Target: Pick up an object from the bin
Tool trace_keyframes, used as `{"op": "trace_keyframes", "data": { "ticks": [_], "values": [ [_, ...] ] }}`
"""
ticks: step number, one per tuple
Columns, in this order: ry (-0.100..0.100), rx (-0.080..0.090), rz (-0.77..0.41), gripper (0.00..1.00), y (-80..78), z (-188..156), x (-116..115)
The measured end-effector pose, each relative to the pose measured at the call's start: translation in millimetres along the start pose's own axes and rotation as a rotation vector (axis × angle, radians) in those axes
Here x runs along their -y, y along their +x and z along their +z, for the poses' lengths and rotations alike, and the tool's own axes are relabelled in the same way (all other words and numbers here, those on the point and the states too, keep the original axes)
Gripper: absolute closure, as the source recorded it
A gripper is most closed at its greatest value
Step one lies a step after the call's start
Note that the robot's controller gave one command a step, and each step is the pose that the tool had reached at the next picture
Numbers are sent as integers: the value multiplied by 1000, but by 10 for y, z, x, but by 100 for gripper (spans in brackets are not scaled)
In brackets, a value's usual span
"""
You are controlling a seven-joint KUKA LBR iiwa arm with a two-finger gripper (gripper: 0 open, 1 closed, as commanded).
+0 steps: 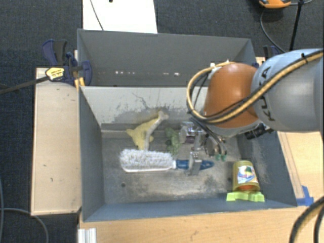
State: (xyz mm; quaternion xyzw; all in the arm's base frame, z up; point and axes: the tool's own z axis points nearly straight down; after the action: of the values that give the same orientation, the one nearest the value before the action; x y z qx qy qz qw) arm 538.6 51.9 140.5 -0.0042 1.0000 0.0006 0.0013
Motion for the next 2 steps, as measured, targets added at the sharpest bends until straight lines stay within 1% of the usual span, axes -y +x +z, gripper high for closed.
{"op": "trace_keyframes", "data": {
  "ticks": [1, 2],
  "values": [
    [0, 5, 70, 0, 226, 457, -234],
    [0, 0, 81, 0, 296, 584, -301]
  ]
}}
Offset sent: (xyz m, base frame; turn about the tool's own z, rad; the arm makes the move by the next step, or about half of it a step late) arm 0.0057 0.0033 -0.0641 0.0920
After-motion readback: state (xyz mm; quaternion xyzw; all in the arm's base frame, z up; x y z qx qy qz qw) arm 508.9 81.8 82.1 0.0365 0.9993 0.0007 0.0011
